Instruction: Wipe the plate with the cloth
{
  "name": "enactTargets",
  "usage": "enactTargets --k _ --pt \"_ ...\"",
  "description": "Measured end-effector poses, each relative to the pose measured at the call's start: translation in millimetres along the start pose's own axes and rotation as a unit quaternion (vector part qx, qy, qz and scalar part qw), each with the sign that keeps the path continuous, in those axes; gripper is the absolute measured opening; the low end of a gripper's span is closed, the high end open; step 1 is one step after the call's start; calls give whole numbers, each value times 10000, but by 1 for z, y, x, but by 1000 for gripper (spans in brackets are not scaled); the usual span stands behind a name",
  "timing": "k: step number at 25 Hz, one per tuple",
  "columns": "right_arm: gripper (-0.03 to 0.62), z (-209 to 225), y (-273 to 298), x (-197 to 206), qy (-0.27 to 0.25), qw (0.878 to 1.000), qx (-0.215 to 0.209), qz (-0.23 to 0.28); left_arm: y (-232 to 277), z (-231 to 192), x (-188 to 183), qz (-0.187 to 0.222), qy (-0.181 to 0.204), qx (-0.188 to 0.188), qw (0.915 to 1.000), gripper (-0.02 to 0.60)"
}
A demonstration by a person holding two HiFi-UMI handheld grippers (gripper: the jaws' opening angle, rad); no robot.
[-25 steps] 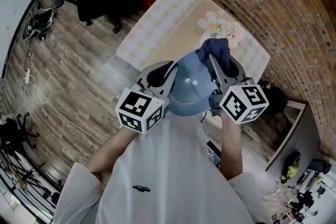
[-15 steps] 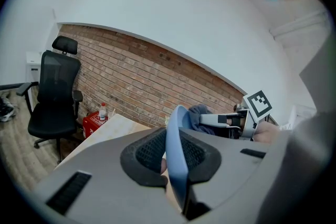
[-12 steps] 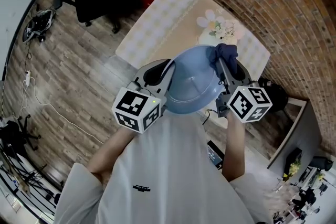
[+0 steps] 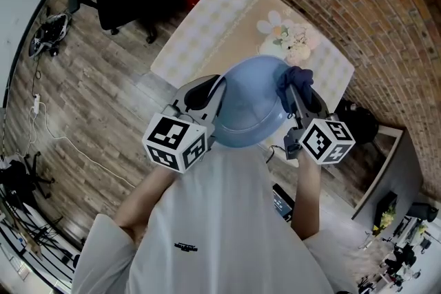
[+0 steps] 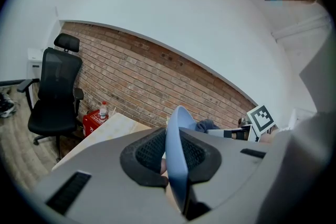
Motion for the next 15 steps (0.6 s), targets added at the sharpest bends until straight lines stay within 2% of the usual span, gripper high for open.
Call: enactTargets --k 15 --pt "120 11 -10 40 402 9986 85 -344 6 -14 -10 175 -91 -169 9997 41"
Point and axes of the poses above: the fingertips, and each gripper's own axes: y forward along the fingers, z to its right, x out of its underside, the point moved 10 cm from there along -y, backward along the fingers, and after that the axes turned 15 degrees about y, right-handed, at the moved point
